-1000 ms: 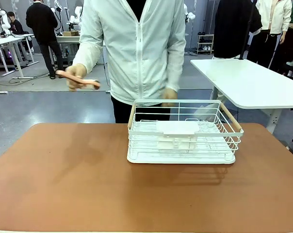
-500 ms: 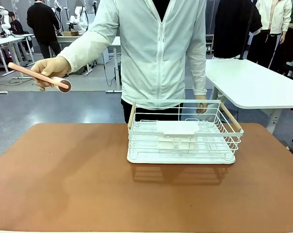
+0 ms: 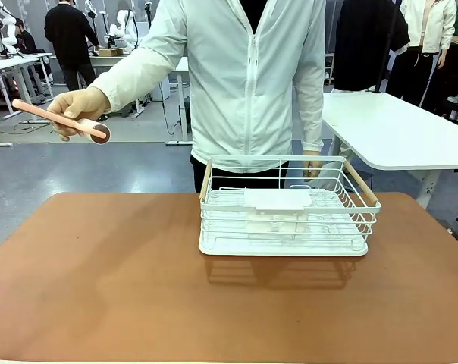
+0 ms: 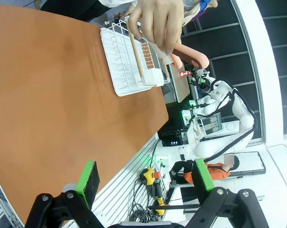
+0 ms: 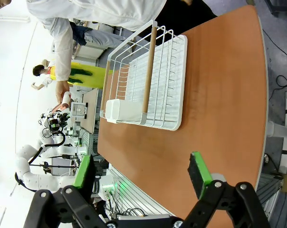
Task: Clean the table.
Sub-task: Pick up the Lint Roller when the human hands it over.
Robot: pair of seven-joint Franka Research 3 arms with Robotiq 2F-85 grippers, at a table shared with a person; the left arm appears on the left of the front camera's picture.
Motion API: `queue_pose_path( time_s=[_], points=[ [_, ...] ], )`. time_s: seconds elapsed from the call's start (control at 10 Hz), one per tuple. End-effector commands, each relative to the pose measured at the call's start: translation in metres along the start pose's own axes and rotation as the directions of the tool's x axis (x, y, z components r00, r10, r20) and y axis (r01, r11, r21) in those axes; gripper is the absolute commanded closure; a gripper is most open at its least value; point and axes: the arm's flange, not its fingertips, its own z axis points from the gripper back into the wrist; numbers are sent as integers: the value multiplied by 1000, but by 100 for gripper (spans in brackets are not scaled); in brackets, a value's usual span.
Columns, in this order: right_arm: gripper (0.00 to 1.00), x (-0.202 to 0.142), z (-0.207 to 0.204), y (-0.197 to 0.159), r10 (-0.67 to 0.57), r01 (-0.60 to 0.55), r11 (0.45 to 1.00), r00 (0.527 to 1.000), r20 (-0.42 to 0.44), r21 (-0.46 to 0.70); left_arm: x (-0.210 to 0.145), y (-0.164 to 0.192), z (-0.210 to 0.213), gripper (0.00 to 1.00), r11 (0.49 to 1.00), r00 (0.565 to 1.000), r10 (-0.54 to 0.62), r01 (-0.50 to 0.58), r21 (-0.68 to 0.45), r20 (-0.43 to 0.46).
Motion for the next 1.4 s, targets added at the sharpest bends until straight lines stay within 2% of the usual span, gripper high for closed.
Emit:
queue_pose_path(
  time_s=[0.0, 0.5, 0.6, 0.7, 0.8, 0.9, 1.1, 1.3],
  points=[
    [0, 0, 0, 2, -6, 6, 1000, 1000, -4, -8, -2, 0, 2, 0, 1000, 1000, 3, -3, 3, 1],
    [0, 0, 0, 2, -6, 6, 1000, 1000, -4, -8, 0, 0, 0, 0, 1000, 1000, 0, 0, 0, 0],
    [0, 0, 0, 2, -6, 6, 1000, 1000, -4, -8, -4, -33, -6, 0, 993, 996, 81, -83, 80, 26],
    [0, 0, 0, 2, -6, 6, 1000, 1000, -4, -8, -6, -60, -13, 0, 968, 974, 227, -228, 103, 20],
    [0, 0, 0, 2, -6, 6, 1000, 1000, -4, -8, -4, -83, -20, 0, 938, 945, 326, -327, 118, 32],
    [0, 0, 0, 2, -6, 6, 1000, 1000, -4, -8, 3, -102, -31, 0, 898, 911, 404, -412, 155, 80],
    [0, 0, 0, 2, -6, 6, 1000, 1000, -4, -8, 9, -118, -60, 0, 832, 849, 502, -527, 175, 168],
    [0, 0, 0, 2, -6, 6, 1000, 1000, -4, -8, 5, -132, -103, 0, 803, 811, 520, -571, 171, 267]
  ],
)
